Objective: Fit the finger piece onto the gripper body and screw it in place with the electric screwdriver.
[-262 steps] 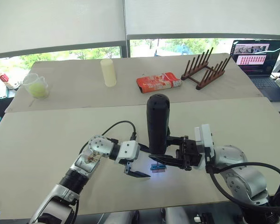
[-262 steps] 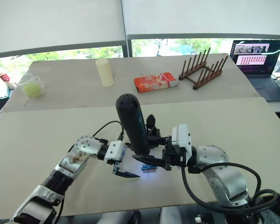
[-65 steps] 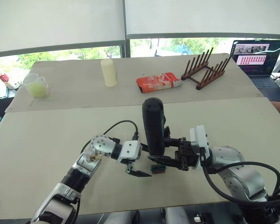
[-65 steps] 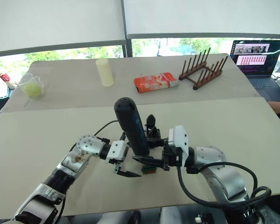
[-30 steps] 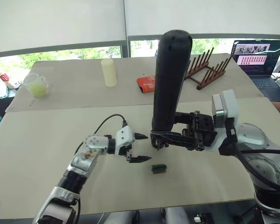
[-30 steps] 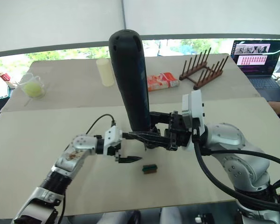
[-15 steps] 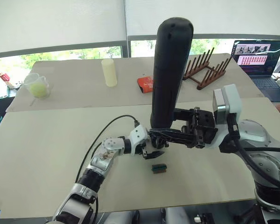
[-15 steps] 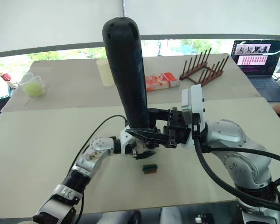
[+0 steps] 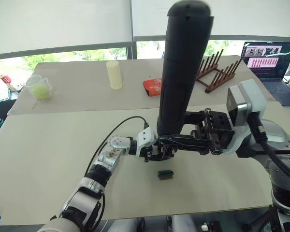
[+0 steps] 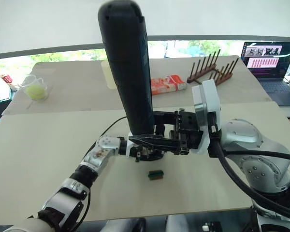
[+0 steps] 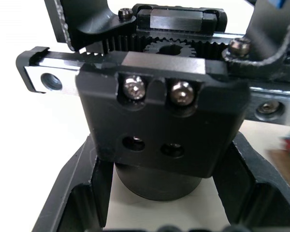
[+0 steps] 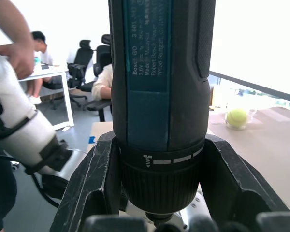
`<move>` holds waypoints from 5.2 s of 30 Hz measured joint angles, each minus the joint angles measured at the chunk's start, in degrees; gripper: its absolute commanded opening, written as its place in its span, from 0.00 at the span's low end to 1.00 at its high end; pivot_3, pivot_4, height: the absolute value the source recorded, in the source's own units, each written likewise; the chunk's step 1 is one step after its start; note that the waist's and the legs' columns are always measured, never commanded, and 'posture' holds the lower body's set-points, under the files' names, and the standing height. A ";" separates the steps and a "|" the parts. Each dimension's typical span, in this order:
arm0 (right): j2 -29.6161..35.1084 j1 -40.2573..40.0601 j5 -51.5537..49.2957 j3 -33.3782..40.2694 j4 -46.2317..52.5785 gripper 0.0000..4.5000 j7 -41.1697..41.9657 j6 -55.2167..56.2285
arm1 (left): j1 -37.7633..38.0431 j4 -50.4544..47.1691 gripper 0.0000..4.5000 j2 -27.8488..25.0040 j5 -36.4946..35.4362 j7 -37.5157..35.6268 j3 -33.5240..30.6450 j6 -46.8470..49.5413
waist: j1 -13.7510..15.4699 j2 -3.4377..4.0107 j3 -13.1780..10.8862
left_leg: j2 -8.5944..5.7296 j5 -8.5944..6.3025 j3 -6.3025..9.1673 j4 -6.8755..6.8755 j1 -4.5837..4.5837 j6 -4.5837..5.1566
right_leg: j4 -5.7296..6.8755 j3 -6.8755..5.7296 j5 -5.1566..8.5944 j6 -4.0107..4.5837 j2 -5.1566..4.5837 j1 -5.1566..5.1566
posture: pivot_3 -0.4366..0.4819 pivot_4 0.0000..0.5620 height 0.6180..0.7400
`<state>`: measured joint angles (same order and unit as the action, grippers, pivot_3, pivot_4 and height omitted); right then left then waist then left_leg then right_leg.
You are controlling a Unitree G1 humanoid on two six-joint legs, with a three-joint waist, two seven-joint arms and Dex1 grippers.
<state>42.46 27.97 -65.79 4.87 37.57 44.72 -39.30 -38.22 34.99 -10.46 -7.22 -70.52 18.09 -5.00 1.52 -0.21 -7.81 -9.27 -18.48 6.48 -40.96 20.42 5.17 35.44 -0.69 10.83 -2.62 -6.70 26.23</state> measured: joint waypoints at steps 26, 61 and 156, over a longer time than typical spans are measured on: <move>-1.13 0.28 4.01 -1.58 -3.25 0.42 0.72 -0.39 | 4.90 -3.07 1.00 -1.05 3.18 3.32 -4.49 -4.43 | -0.58 -0.02 -0.01 | -0.04 -0.06 0.09 -0.28 0.20 0.11 | 0.38 -0.05 -0.01 -0.01 -0.34 0.05 | 0.48 0.27 1.00; -4.10 -0.57 14.96 -1.98 -4.69 0.42 2.40 1.81 | 3.18 -2.78 0.51 3.07 4.87 13.43 -0.44 -1.75 | 0.97 -0.02 -0.01 | -0.13 -0.06 0.01 -0.41 0.07 0.10 | 0.30 -0.07 -0.01 -0.02 -0.21 -0.03 | 0.48 0.27 1.00; -7.17 -0.50 29.06 -4.25 -11.14 0.42 7.15 6.66 | 3.12 -1.43 0.51 2.42 4.96 13.54 -0.89 -4.67 | 0.50 -0.02 -0.01 | -0.10 -0.06 0.00 -0.30 0.07 0.10 | 0.31 -0.05 -0.01 -0.02 -0.18 0.06 | 0.48 0.27 1.00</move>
<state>35.29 27.47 -36.73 0.62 26.43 51.87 -32.64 -35.09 33.56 -8.04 -2.27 -56.98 17.20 -9.66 2.02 -0.23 -7.82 -9.37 -18.54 6.49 -41.26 20.48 5.27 35.74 -0.74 10.82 -2.63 -6.88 26.29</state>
